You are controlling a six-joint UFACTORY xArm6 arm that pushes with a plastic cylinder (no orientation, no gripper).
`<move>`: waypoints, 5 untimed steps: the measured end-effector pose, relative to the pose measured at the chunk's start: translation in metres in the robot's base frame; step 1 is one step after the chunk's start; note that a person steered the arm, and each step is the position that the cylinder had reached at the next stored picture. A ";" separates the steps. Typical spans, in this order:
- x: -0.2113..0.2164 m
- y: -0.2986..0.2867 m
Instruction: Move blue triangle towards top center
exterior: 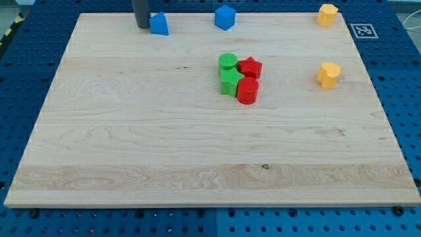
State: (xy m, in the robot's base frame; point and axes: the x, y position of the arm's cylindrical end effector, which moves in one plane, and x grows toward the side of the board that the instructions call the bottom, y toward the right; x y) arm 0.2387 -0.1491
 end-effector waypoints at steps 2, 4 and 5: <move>-0.013 0.042; 0.035 0.040; 0.021 0.063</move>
